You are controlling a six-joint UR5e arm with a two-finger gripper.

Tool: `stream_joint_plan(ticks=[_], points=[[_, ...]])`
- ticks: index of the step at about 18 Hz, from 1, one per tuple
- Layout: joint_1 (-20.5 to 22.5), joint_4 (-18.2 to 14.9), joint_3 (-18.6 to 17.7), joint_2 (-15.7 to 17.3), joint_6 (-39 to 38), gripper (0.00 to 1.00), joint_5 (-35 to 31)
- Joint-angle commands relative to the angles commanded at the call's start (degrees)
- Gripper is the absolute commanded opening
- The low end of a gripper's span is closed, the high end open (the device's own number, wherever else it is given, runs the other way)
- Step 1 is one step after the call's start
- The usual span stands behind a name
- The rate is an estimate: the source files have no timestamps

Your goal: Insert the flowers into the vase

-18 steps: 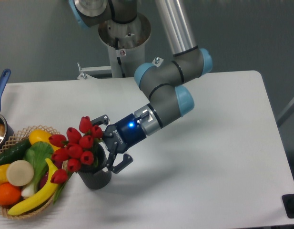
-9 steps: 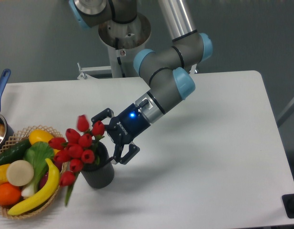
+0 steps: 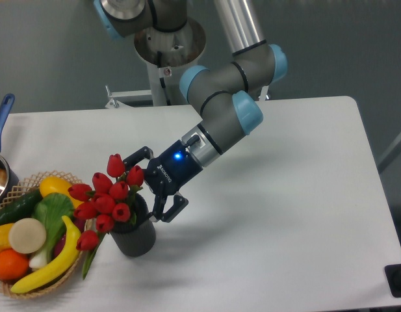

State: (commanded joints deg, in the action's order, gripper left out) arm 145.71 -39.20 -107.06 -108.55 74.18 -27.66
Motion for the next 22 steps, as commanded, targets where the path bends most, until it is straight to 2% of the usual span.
stream_joint_plan(ticks=[5,10,14,15,18,22], points=[[5.4,-0.2,3.8,1.8,-0.1,1.0,-19.6],[13.3,-0.3,7.0,5.1,0.1,1.0,-30.2],[14.7,-1.3,8.3,7.4,0.4,1.0,-37.2],[14.9,-3.1,9.0,8.3,1.3,1.0,-39.7],[14.9,-11.5,10.7,10.5,9.8,1.0,-47.5],[19.2,-19.1,11.6,13.4,19.2,1.0,-49.7]])
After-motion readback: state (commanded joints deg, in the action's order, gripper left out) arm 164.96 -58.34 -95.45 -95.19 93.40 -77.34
